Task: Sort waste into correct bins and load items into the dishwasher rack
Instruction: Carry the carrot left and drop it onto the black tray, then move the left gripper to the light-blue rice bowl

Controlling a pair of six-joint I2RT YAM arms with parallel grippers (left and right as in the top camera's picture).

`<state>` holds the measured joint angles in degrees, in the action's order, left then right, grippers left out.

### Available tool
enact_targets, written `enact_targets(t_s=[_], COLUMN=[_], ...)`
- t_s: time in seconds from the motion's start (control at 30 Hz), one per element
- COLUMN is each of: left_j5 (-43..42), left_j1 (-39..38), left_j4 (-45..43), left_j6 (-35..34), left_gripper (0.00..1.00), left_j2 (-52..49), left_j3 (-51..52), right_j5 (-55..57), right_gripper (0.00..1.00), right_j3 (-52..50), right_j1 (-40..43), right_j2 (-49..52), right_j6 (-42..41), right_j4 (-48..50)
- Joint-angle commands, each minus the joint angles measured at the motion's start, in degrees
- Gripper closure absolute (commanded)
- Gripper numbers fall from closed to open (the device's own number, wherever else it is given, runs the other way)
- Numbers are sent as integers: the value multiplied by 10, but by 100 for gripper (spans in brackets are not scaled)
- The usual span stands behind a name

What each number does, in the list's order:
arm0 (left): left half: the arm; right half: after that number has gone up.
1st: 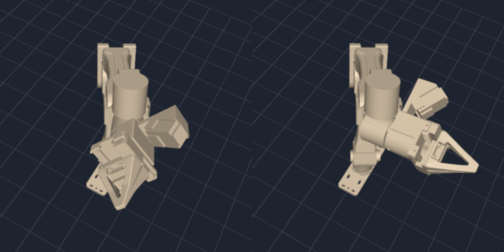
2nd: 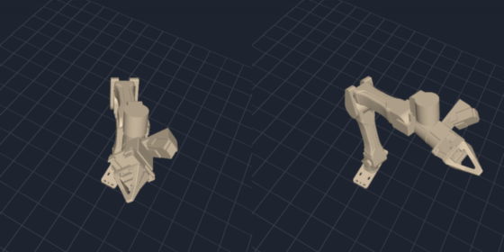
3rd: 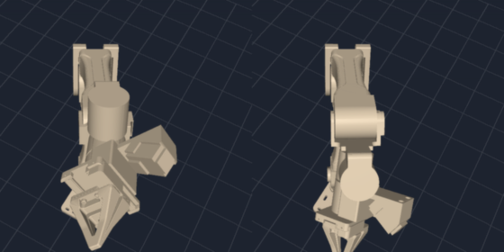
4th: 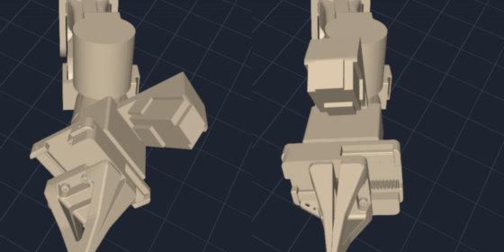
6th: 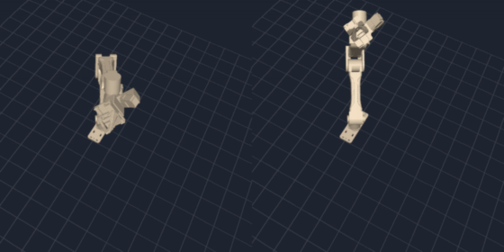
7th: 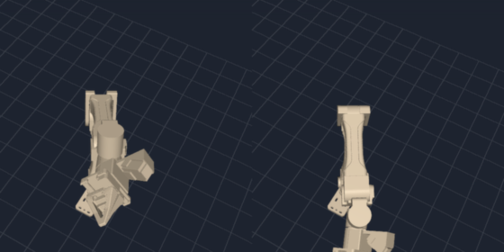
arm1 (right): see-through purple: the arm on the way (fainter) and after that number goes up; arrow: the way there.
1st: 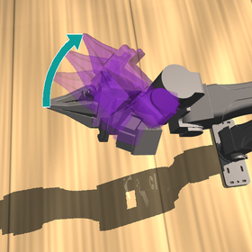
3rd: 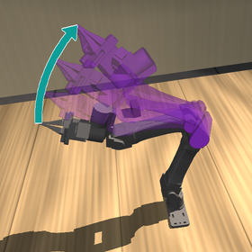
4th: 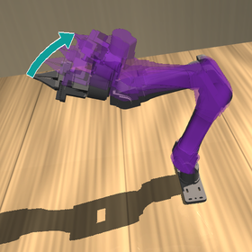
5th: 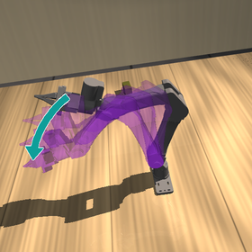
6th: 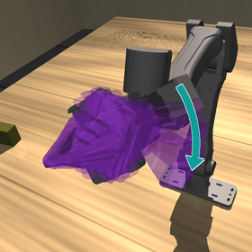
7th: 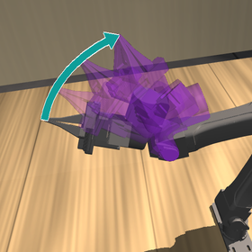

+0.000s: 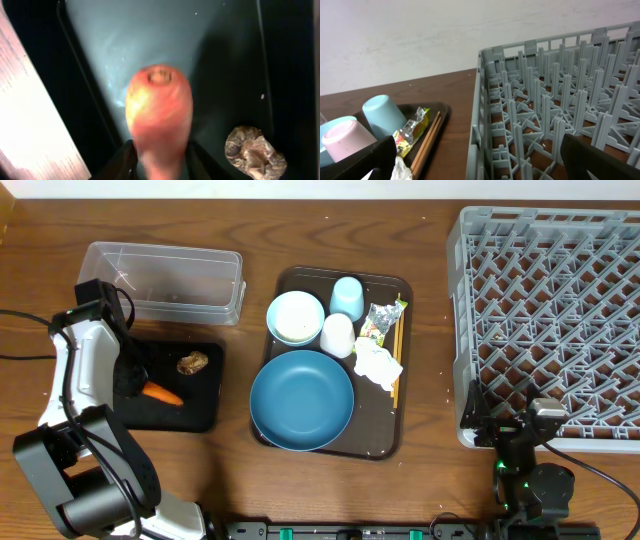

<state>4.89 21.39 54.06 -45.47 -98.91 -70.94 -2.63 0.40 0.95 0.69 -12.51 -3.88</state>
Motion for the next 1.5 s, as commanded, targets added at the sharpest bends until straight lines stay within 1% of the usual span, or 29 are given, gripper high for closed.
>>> enact_targets(t_s=[0.0, 0.17, 0.2, 0.23, 0.27, 0.33, 0.43, 0.47, 0.6, 0.8, 0.83, 0.87, 0.9, 0.93, 0.97, 1.0, 1.07, 1.2, 1.33, 1.37, 1.4, 1.47], left_j5=[5, 5, 5, 5, 3, -18, -73, -87, -105, -105, -105, -105, -105, -105, -105, -105, -104, -85, -14, 6, 26, 45], left_j1=[2, 2, 2, 2, 2, 2, 1, 0, -13, -79, -98, -120, -142, -166, -188, -218, -265, -354, -414, -423, -432, -442], left_j4=[0, -2, -2, -1, 0, 0, 7, 16, 51, 55, 50, 43, 33, 22, 10, -5, -31, -96, -155, -166, -179, -202], left_j6=[-9, -9, -9, -6, -3, 30, 104, 116, 125, 127, 135, 146, 156, 167, 176, 186, 189, 189, 189, 189, 189, 189], left_gripper=[67, 66, 62, 54, 51, 48, 47, 47, 48, 46, 44, 38, 27, 14, 7, 2, 0, 0, 0, 5, 16, 33], left_j2=[-3, -3, -3, -3, -3, -3, -1, 2, 41, 162, 186, 208, 224, 240, 251, 262, 270, 253, 211, 199, 183, 154], left_j3=[3, 3, 3, 3, 3, 2, -7, -11, -18, -18, -18, -18, -18, -18, -18, -18, -18, -18, -18, -18, -18, -18], right_j5=[-2, -2, -2, -2, -2, -2, -2, -2, -2, -2, -2, -2, -2, -2, -2, -2, -2, -2, -2, -2, -2, -2], right_gripper=[1, 1, 1, 1, 1, 1, 1, 1, 1, 1, 1, 1, 1, 1, 1, 1, 1, 1, 1, 1, 1, 1], right_j3=[-1, -1, -1, -1, -1, -1, -1, -1, -1, -1, -1, -1, -1, -1, -1, -1, -1, -1, -1, -1, -1, -1], right_j1=[9, 9, 9, 9, 9, 9, 9, 9, 9, 9, 9, 9, 9, 9, 9, 9, 9, 9, 9, 9, 9, 9], right_j2=[-3, -3, -3, -3, -3, -3, -3, -3, -3, -3, -3, -3, -3, -3, -3, -3, -3, -3, -3, -3, -3, -3], right_j6=[6, 6, 6, 6, 6, 6, 6, 6, 6, 6, 6, 6, 6, 6, 6, 6, 6, 6, 6, 6, 6, 6], right_j4=[-2, -2, -2, -2, -2, -2, -2, -2, -2, -2, -2, -2, -2, -2, -2, -2, -2, -2, -2, -2, -2, -2])
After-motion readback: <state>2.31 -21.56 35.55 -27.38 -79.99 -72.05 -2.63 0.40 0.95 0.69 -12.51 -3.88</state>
